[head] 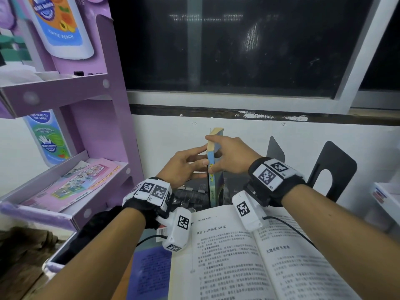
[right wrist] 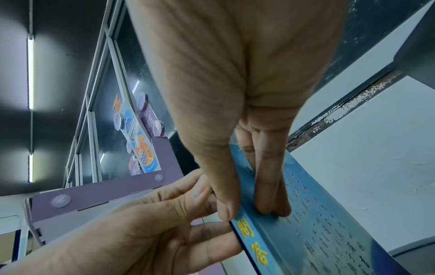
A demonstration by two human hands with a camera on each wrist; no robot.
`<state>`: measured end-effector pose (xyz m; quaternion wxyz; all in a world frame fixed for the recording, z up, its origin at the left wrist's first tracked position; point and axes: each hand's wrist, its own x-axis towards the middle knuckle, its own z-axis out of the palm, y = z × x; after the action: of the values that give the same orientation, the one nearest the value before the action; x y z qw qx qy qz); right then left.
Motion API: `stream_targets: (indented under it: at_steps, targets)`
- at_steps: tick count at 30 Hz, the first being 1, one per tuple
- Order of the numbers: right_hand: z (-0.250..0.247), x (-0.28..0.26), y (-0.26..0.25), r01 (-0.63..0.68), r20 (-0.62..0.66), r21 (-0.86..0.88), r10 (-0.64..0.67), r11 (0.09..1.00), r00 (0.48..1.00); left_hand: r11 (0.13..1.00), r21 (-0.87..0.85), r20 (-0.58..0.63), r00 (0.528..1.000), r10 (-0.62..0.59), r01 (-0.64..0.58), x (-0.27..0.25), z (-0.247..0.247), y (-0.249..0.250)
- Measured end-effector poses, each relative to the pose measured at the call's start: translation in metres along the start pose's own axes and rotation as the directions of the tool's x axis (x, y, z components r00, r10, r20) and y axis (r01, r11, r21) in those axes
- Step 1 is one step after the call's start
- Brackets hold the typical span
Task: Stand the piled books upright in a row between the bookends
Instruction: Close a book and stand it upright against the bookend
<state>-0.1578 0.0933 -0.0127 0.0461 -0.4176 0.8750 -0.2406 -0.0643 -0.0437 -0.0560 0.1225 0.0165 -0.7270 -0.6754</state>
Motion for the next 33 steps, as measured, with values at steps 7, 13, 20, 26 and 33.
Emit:
stream_targets:
  at_steps: [7,13,20,26,33]
  targets:
    - [-0.001,-0.004,0.001,-0.026,-0.007,0.028,0.026,0.999,1.0,0.999,0.046,-0.001,1.0,-0.02,0.02,-0.003,0.003,0.005]
    - [-0.005,-0.015,0.001,-0.104,0.058,0.083,0.099,0.991,0.993,0.994,0.087,-0.03,0.997,-0.066,0.069,-0.008,0.009,0.012]
    - [-0.017,-0.036,-0.001,-0.16,0.223,0.187,0.117,0.969,0.968,0.975,0.189,-0.048,0.993,-0.107,0.115,-0.022,0.014,0.02]
    - [-0.039,-0.064,0.001,-0.176,0.26,0.127,0.138,0.976,0.956,0.931,0.319,-0.062,0.984,-0.167,0.178,-0.039,0.014,0.022]
    - [-0.061,-0.106,0.02,-0.244,0.295,-0.002,0.233,0.97,0.927,0.861,0.454,-0.023,0.969,-0.245,0.229,-0.062,0.021,0.028]
